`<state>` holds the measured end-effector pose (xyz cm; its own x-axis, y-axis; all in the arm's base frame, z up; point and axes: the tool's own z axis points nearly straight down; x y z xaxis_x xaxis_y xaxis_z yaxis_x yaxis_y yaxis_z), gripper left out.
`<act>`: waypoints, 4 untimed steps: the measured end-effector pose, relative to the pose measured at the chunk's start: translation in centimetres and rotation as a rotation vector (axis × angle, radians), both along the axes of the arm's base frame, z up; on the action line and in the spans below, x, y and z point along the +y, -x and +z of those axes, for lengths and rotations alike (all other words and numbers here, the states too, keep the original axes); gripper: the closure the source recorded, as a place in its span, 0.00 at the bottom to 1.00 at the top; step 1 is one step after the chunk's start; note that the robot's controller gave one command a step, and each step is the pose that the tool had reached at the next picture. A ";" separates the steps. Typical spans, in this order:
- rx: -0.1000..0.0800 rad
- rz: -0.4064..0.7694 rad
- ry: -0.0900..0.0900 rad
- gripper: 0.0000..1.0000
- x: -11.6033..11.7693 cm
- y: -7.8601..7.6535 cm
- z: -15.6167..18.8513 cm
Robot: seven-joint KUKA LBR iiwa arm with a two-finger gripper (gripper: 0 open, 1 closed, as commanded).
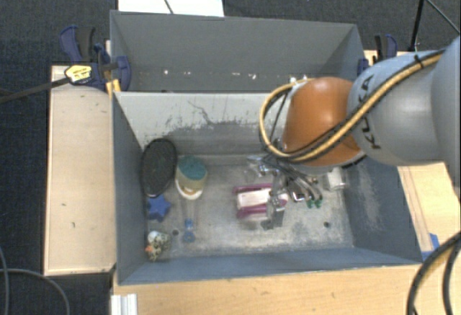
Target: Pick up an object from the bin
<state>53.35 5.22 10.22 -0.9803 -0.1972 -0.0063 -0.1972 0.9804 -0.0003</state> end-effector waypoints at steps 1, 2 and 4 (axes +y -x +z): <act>-0.001 -0.006 -0.001 0.00 0.1 -0.7 0.3; 0.007 -0.025 0.000 0.00 0.3 -1.2 -3.4; 0.007 -0.028 0.000 1.00 0.3 -1.2 -3.4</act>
Offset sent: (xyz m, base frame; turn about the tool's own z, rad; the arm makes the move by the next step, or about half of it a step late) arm 0.0053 0.0001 0.0019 0.0012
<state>54.58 5.50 6.85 -0.9855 -0.1696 0.0001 -0.1696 0.9855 0.0013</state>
